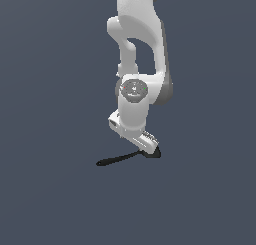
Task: Pick up the object and move it to a goal position.
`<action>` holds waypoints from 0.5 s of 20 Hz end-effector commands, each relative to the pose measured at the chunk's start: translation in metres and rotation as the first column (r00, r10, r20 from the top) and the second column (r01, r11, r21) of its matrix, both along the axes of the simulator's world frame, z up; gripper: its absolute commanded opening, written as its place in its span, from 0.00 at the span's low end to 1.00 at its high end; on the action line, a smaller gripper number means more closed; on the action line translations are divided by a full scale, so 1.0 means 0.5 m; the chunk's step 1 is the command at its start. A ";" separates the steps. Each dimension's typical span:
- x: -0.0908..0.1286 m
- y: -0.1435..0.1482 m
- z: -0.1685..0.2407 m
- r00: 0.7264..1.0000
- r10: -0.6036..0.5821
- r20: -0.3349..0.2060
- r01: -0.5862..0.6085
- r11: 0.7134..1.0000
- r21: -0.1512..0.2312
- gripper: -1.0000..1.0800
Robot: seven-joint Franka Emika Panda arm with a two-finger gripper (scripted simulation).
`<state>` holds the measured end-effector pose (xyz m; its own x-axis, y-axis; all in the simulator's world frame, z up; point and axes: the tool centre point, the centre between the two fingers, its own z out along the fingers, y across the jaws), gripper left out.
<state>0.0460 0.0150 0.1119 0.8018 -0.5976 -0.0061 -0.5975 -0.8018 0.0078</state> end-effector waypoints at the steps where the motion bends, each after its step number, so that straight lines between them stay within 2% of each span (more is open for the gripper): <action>1: 0.008 -0.002 -0.011 0.997 -0.076 0.001 0.076 0.997 0.001 0.96; 5: 0.019 -0.005 -0.028 0.981 -0.192 0.002 0.192 0.981 0.002 0.96; 10: 0.033 -0.008 -0.050 0.943 -0.332 0.004 0.332 0.943 0.002 0.96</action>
